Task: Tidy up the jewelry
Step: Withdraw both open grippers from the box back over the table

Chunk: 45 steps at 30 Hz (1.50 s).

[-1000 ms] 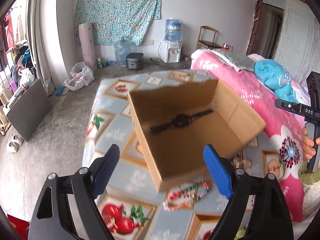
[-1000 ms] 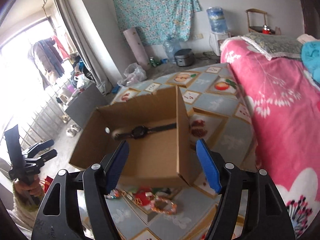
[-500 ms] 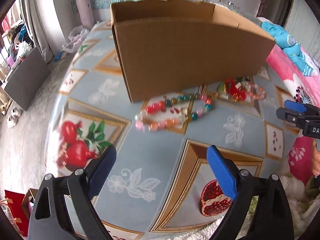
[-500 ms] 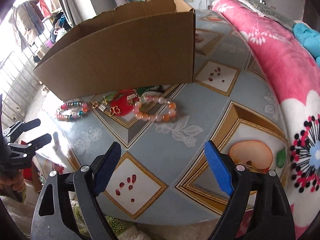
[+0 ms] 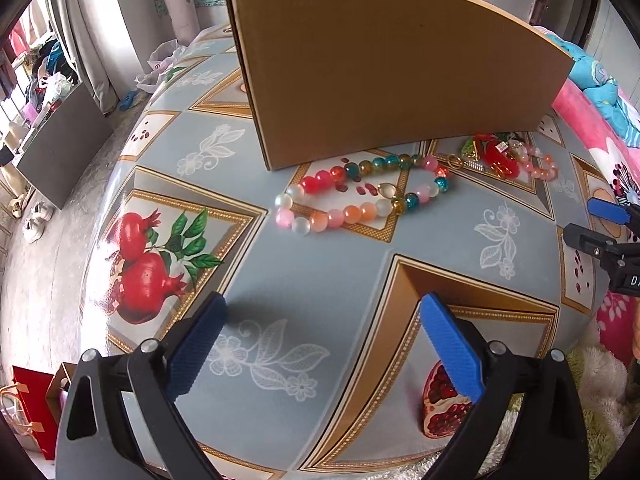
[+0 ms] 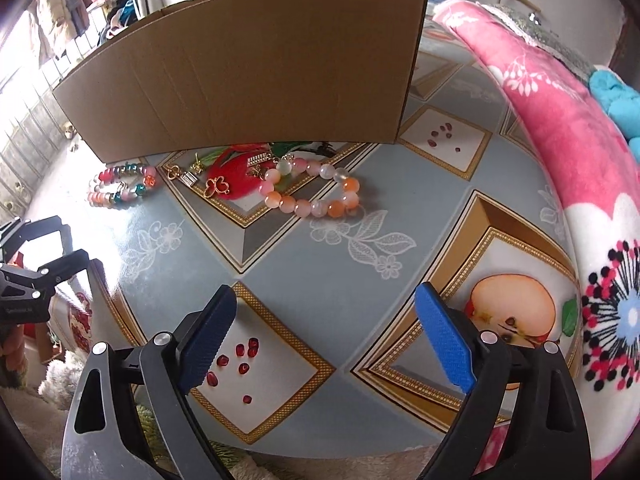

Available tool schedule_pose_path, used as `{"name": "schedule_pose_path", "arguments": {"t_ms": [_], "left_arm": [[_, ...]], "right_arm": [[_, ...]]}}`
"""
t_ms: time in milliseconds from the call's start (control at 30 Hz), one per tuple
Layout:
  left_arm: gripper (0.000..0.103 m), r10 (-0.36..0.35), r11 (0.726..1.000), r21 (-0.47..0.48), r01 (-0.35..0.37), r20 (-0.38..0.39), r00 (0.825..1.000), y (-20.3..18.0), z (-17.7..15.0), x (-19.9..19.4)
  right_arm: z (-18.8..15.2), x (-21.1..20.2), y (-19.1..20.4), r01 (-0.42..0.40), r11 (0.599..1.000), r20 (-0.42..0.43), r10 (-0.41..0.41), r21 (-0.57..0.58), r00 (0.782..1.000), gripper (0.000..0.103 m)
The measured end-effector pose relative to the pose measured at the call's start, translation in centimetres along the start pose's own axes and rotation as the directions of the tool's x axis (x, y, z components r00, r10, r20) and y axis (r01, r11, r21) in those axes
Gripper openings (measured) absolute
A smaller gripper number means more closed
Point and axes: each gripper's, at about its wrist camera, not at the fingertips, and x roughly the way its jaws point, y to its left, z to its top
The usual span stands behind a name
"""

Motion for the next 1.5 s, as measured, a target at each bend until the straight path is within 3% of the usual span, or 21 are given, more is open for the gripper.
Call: {"name": "schedule_pose_path", "arguments": {"t_ms": [267,1500], "left_arm": [[0.098,0.010,1.000,-0.007,-0.010,0.019,1.000,0.11,-0.21,-0.08],[0.098,0.005,1.000,-0.004,-0.005,0.007,1.000,0.14,-0.09,-0.02]], "right_arm": [[-0.88,-0.25,1.12,0.020,1.000,-0.009,-0.020,-0.004,1.000,0.095],[-0.64,0.35,0.55,0.026,1.000,0.008,-0.026,0.007,1.000,0.095]]}}
